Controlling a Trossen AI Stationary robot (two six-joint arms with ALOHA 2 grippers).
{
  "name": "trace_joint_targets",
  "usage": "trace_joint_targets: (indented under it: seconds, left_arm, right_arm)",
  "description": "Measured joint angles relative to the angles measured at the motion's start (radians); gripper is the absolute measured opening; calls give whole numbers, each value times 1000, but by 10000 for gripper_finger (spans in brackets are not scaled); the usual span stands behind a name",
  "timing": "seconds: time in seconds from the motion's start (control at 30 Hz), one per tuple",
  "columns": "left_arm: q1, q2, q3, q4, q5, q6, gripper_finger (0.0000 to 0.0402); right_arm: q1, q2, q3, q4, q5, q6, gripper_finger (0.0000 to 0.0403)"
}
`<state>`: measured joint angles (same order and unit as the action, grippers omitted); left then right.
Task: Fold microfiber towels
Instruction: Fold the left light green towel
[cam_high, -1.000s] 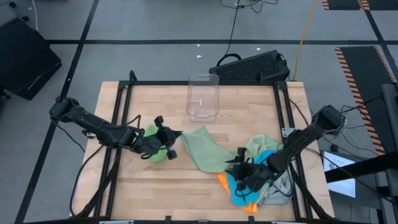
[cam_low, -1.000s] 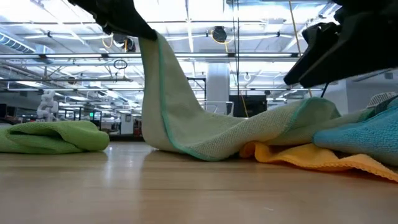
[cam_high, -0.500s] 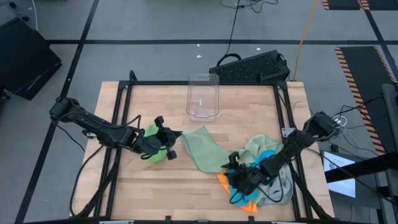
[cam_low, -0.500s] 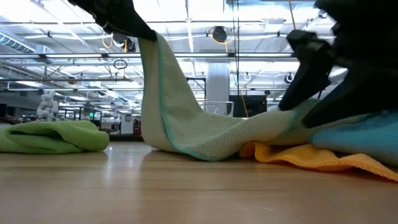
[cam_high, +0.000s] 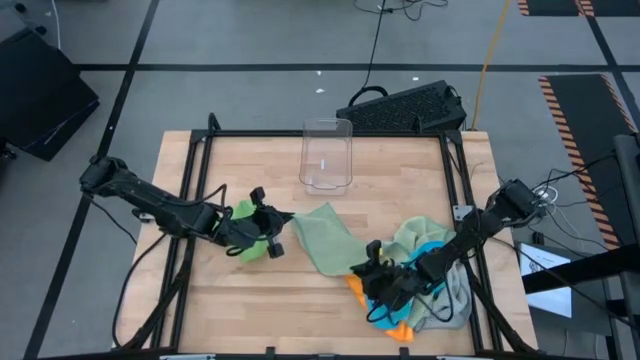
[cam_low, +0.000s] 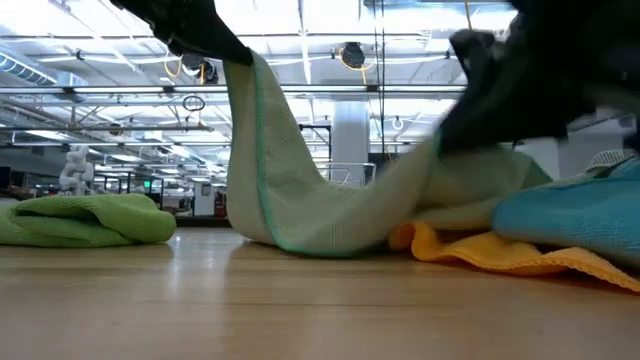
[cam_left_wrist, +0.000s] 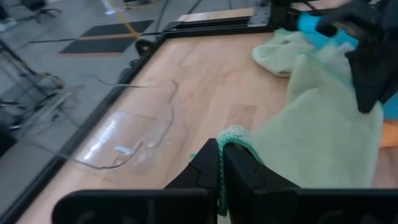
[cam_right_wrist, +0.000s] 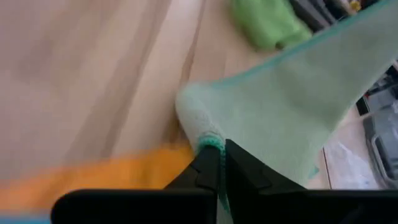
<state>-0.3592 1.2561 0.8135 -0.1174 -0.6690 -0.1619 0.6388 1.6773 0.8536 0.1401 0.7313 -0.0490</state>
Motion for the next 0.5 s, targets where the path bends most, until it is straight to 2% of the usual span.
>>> trace_joint_targets:
  seconds: [0.17,0.33,0.5]
  left_arm:
    - [-66,-39,29,15,78,-19,4]
    - [-187,-81,84,114,48,4,9]
    - [-313,-93,195,148,54,23,5]
  right_arm:
    - [16,-141,0,94,9,83,3]
    - [58,-274,0,157,101,53,2]
    - [102,-377,0,212,189,-20,2]
